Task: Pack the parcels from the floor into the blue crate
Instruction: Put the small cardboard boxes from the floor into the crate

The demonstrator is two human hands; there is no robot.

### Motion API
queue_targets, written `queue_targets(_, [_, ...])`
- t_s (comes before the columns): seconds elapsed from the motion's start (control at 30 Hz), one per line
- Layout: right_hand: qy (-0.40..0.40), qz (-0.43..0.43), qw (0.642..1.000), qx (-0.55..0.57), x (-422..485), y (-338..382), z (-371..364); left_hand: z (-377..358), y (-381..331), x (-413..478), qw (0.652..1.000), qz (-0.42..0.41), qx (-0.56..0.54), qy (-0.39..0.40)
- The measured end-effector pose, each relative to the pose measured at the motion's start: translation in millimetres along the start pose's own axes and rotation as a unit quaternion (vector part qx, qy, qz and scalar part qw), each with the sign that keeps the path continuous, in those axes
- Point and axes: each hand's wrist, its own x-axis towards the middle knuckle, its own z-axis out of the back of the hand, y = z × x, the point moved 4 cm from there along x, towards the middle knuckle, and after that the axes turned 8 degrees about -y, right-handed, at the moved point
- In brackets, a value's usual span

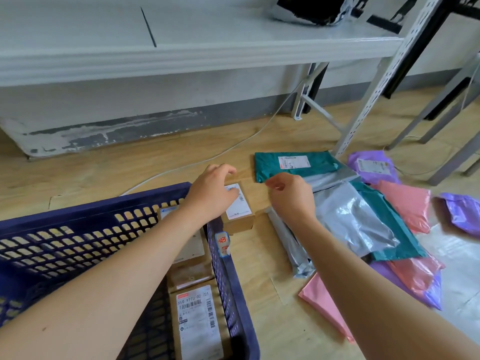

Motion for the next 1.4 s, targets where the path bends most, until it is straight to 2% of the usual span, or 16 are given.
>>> queue_targets(0.13, [0.026,-0.017,0.999,-0.027,25,-25,-38,-28,10,39,0.995,-0.021,0.086,0.055])
queue_targets(0.3, [0.056,0.002,0.996,-0.073,43,-46,-87,-58,26,82,0.969,-0.020,0.203,0.143])
queue_targets(0.5, [0.104,0.019,0.985,-0.133,50,-66,-145,-94,48,109,0.923,-0.011,0.288,0.254])
queue_targets(0.6, [0.143,0.014,0.978,-0.150,45,-74,-175,-105,57,115,0.911,-0.010,0.303,0.280])
queue_targets(0.87, [0.174,0.003,0.965,-0.198,41,-82,-219,-97,61,125,0.937,-0.002,0.292,0.193])
queue_targets(1.1, [0.173,-0.012,0.965,-0.196,38,-81,-222,-94,59,121,0.938,-0.018,0.316,0.142])
queue_targets(1.27, [0.132,-0.063,0.978,-0.150,35,-89,-195,-88,45,113,0.939,-0.046,0.320,0.116])
queue_targets(1.4, [0.083,-0.072,0.986,-0.122,36,-85,-162,-83,33,105,0.953,-0.060,0.282,0.088])
